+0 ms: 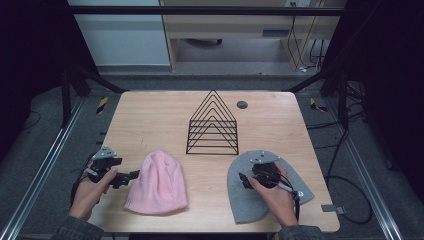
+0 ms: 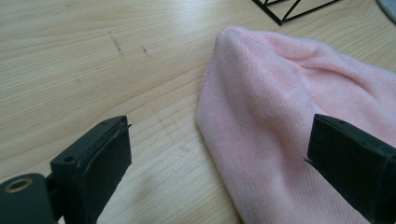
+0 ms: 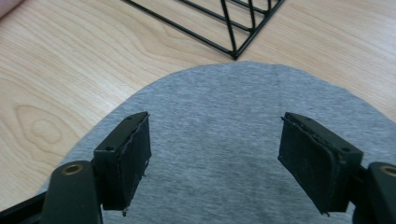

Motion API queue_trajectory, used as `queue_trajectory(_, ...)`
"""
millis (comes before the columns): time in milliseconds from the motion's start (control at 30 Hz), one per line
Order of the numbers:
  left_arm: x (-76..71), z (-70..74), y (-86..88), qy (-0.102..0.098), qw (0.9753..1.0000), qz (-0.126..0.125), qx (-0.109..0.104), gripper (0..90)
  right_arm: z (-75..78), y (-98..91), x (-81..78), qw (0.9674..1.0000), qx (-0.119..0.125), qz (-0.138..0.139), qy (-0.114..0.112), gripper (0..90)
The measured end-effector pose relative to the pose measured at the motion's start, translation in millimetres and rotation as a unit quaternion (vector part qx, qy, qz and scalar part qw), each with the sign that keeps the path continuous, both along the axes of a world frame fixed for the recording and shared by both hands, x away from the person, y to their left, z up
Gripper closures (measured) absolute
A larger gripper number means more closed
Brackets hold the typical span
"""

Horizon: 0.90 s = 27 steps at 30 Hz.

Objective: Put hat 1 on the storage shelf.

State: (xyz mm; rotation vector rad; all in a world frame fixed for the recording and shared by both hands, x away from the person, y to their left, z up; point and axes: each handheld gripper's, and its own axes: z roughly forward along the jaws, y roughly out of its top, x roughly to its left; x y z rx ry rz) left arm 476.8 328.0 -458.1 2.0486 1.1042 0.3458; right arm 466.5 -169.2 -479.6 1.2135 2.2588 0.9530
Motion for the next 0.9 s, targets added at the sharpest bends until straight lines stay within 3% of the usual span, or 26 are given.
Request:
queue_trajectory(100,1.6,1.2,-5.3,0.003,1.0,-0.004,0.005,6.6,-0.5,-3.5,0.6,1.0,-0.006,-0.007,-0.004,27.3)
queue_trajectory(300,20.8,24.9,-22.7,-0.002,0.9969,-0.024,0.075,8.4,-0.5,-10.6,1.7,0.9997,0.004,-0.024,-0.002,29.0)
queue_trajectory(400,36.9,37.0,-31.6,0.01,0.9967,-0.032,0.074,8.4,-0.1,-12.0,1.7,0.9996,0.008,-0.028,-0.001,29.6)
queue_trajectory(467,45.3,42.5,-36.4,0.006,0.996,-0.03,0.084,9.0,0.0,-12.9,2.2,0.9995,0.008,-0.031,0.0,29.5)
queue_trajectory(567,58.6,47.2,-42.9,0.013,0.9964,-0.025,0.08,10.6,0.3,-13.5,2.5,0.9991,0.011,-0.04,0.004,28.4)
queue_trajectory(667,67.7,46.4,-49.4,0.022,0.9945,-0.033,0.096,13.4,0.4,-13.8,2.9,0.9988,0.011,-0.046,0.007,27.8)
queue_trajectory(733,71.7,43.2,-55.0,0.028,0.9949,-0.036,0.09,15.1,0.2,-13.9,3.5,0.9988,0.012,-0.048,0.008,27.5)
queue_trajectory(900,74.9,36.1,-63.5,0.038,0.9931,-0.05,0.099,22.5,0.3,-13.4,4.1,0.9989,0.012,-0.046,0.007,27.3)
